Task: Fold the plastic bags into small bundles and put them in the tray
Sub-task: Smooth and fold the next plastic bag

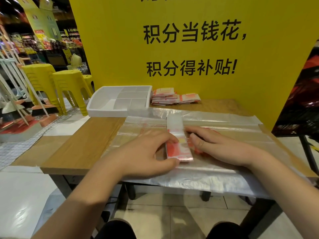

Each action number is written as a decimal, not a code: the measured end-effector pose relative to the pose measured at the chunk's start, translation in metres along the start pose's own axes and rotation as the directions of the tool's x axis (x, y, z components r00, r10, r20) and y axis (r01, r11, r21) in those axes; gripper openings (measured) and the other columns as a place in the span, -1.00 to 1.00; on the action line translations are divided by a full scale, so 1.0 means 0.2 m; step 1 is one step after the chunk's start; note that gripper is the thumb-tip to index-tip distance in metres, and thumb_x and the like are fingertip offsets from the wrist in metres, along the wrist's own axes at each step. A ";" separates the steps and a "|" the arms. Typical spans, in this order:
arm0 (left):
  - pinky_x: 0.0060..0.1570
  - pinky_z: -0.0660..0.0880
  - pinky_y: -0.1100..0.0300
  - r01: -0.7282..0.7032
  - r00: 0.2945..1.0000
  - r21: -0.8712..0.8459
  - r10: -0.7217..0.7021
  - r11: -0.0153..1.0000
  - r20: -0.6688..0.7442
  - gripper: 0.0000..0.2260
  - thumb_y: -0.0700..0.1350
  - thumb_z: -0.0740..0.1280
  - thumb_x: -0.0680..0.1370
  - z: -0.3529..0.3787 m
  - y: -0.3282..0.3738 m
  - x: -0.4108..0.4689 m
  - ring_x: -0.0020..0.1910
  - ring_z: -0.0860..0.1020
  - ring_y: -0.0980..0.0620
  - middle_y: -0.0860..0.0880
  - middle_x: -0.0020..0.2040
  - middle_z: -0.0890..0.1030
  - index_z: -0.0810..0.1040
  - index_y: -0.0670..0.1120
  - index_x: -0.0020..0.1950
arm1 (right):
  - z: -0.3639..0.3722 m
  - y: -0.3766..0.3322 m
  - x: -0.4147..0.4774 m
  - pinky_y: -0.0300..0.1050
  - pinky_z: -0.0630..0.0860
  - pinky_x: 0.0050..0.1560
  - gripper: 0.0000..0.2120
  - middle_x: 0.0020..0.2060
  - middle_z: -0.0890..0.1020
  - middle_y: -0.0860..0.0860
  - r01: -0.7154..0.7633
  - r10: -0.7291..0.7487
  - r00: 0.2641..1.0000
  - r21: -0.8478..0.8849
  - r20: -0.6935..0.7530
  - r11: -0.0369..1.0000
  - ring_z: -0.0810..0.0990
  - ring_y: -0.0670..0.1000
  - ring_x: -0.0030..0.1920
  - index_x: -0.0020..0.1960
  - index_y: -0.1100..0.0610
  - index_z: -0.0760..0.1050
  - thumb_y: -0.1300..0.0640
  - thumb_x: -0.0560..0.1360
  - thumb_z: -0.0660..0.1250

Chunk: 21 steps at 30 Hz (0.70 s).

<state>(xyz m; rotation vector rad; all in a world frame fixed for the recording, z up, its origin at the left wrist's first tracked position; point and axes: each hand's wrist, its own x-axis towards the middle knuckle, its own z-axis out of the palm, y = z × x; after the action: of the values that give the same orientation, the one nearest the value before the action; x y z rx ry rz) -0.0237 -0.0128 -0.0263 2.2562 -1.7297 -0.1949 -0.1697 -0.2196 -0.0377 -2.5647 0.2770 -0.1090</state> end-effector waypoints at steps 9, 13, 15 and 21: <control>0.36 0.27 0.24 -0.058 0.994 -0.033 0.055 0.998 -0.089 -0.49 0.40 0.06 0.50 0.04 0.06 -0.17 0.33 0.28 0.36 0.34 0.33 0.41 0.35 0.26 0.39 | -0.02 -0.06 -0.14 -0.41 0.22 0.36 -0.50 0.41 0.38 -0.23 0.159 -0.202 0.959 -0.212 -0.200 0.964 0.35 -0.23 0.41 0.50 -0.12 0.31 0.06 0.58 0.28; 0.25 0.39 0.16 -0.091 0.981 -0.107 0.070 0.990 -0.182 -0.56 0.36 0.05 0.56 0.04 0.09 -0.17 0.25 0.41 0.28 0.29 0.22 0.52 0.45 0.22 0.32 | 0.08 -0.13 -0.24 -0.26 0.36 0.34 -0.57 0.31 0.45 -0.33 0.196 -0.251 0.955 -0.297 -0.160 0.935 0.37 -0.29 0.34 0.38 -0.19 0.44 -0.11 0.52 0.34; 0.18 0.44 0.15 -0.099 0.977 -0.161 0.065 0.982 -0.201 -0.55 0.38 0.04 0.55 0.05 0.10 -0.15 0.21 0.47 0.25 0.27 0.15 0.56 0.50 0.21 0.27 | 0.13 -0.14 -0.21 -0.20 0.46 0.20 -0.65 0.19 0.52 -0.34 0.182 -0.234 0.952 -0.249 -0.197 0.951 0.46 -0.27 0.22 0.32 -0.22 0.48 -0.11 0.53 0.32; 0.19 0.38 0.39 -0.033 0.985 -0.231 -0.007 0.972 -0.171 -0.47 0.39 0.32 0.45 0.09 0.04 -0.14 0.25 0.41 0.36 0.31 0.22 0.47 0.42 0.22 0.36 | 0.14 -0.14 -0.17 -0.11 0.53 0.07 -0.72 0.06 0.61 -0.37 0.109 -0.163 0.936 -0.182 -0.313 0.977 0.55 -0.25 0.11 0.22 -0.31 0.54 -0.16 0.55 0.22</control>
<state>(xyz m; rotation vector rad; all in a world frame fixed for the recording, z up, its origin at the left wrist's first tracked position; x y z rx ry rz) -0.0436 0.0096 -0.0424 2.0294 -1.5459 -0.1856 -0.1936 -0.1739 -0.0474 -2.7195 0.2382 -0.5910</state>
